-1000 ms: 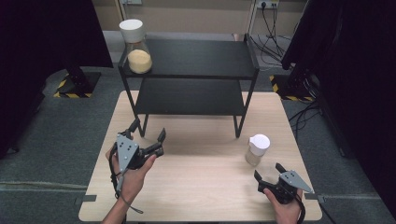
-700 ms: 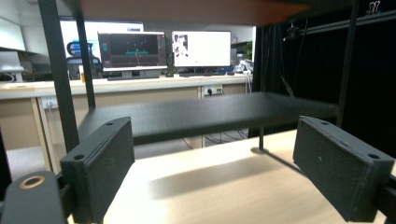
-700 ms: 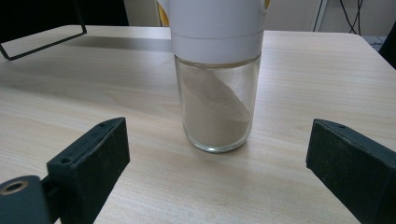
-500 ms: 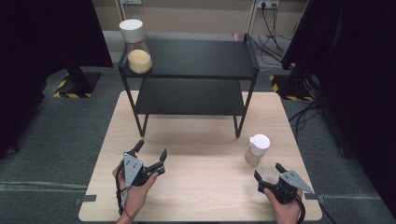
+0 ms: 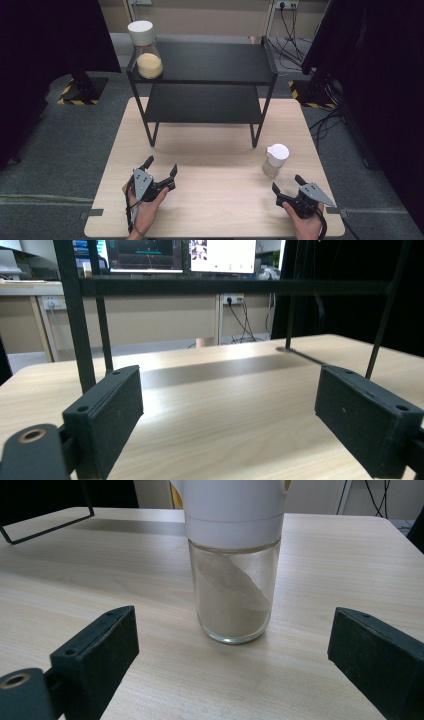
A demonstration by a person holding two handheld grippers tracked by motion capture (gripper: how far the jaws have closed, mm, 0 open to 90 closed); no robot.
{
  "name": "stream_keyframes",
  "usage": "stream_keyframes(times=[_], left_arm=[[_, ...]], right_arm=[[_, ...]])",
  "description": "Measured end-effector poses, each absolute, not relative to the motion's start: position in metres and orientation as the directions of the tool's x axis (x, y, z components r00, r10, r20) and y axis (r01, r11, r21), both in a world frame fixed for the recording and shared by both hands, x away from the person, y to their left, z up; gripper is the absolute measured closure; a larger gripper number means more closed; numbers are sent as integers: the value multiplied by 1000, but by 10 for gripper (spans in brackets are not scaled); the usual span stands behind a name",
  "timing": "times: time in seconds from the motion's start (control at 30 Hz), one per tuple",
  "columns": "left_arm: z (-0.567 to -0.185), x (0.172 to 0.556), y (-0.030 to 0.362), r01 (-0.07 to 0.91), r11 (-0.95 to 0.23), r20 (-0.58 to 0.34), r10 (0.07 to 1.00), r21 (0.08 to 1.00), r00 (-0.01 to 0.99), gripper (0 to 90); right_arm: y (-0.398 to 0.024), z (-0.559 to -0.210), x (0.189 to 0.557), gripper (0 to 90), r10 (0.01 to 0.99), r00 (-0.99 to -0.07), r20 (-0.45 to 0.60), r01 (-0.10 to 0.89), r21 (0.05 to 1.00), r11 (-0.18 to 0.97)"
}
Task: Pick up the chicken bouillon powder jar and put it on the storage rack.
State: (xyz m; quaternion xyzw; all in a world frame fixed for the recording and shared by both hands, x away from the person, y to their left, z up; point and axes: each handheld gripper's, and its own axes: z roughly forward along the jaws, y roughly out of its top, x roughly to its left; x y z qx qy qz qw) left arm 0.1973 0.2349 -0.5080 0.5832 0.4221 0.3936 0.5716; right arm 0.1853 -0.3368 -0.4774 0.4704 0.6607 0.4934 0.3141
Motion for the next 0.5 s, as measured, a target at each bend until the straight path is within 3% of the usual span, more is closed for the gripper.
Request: stream_keyframes(times=[0.5], left_arm=[[-520,202,237,103,16,-51,936,995,349,113]], right_arm=[[-337,-478,185,62,931,-361,52,308,949,66]])
